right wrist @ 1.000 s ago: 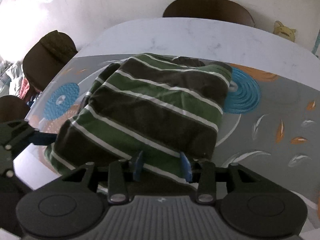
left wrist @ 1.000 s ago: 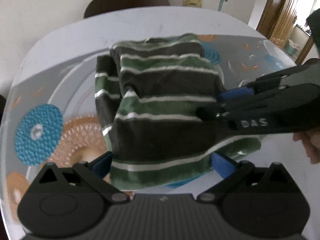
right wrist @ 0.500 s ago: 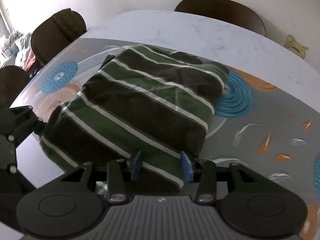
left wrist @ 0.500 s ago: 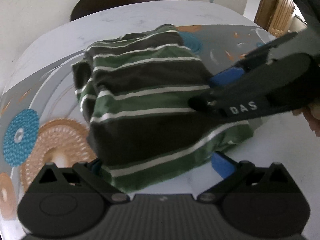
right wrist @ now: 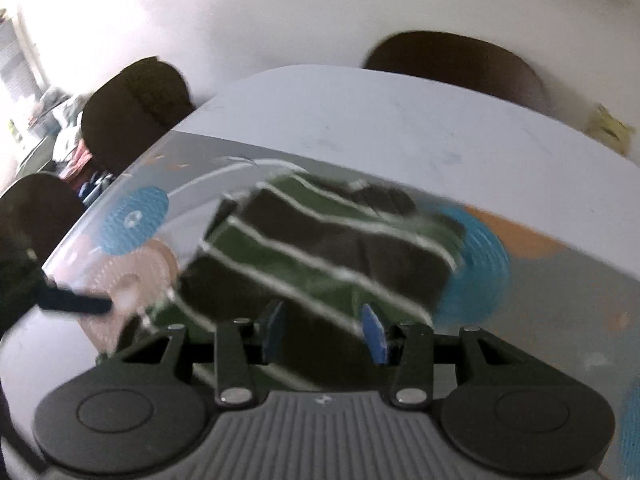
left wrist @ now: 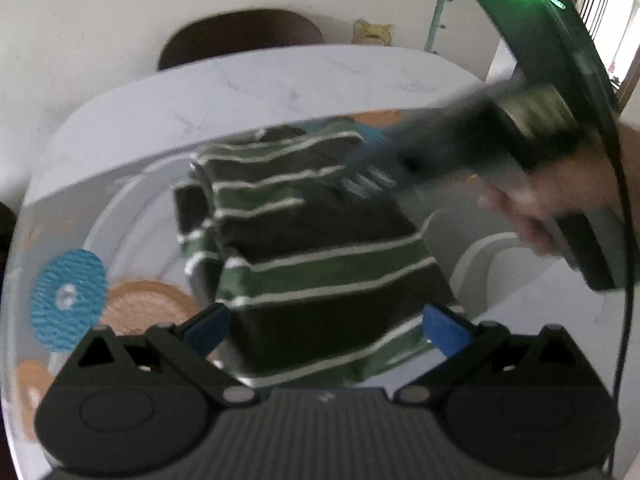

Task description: Fold clothes

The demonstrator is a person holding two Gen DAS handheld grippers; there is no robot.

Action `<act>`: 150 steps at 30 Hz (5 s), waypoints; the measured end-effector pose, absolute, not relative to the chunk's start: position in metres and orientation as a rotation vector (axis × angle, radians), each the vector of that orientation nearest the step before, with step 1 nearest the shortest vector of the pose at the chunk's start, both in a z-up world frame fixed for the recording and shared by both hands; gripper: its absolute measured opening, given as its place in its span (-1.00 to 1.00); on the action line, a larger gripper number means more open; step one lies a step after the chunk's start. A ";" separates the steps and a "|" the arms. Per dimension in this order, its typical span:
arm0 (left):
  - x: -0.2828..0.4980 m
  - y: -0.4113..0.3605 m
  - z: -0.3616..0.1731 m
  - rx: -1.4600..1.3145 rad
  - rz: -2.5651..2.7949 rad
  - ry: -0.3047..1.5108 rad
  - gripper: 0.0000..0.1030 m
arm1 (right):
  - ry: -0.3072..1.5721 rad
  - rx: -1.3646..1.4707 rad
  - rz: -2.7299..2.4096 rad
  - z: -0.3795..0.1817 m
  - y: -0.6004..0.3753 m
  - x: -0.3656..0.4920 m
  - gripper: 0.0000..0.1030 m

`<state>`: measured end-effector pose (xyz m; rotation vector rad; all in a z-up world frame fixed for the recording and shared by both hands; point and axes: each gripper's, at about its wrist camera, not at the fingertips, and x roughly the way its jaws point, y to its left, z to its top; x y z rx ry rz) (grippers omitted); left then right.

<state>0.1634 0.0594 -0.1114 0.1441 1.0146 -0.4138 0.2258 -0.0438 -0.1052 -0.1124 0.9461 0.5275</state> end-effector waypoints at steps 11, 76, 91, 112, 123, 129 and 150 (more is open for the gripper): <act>0.175 0.055 -0.147 0.199 -0.389 1.052 1.00 | 0.976 -0.267 0.584 -0.135 0.008 0.281 -0.17; 0.095 -0.095 -0.150 0.364 -0.534 1.062 1.00 | 0.957 -0.159 0.479 -0.144 -0.117 0.242 0.13; 0.063 -0.030 -0.111 0.224 -0.381 1.036 1.00 | 0.913 -0.027 0.429 -0.109 -0.173 0.162 0.46; 0.104 0.011 -0.114 0.252 -0.298 0.958 1.00 | 1.004 -0.105 0.275 -0.133 -0.169 0.071 0.46; 0.109 0.008 -0.144 0.258 -0.289 1.053 1.00 | 1.030 -0.134 0.325 -0.140 -0.194 0.072 0.59; 0.104 0.009 -0.137 0.224 -0.272 1.061 1.00 | 1.050 -0.145 0.343 -0.133 -0.206 0.077 0.60; 0.107 -0.067 -0.112 0.229 -0.564 1.045 1.00 | 0.910 -0.155 0.496 -0.109 -0.159 0.230 0.24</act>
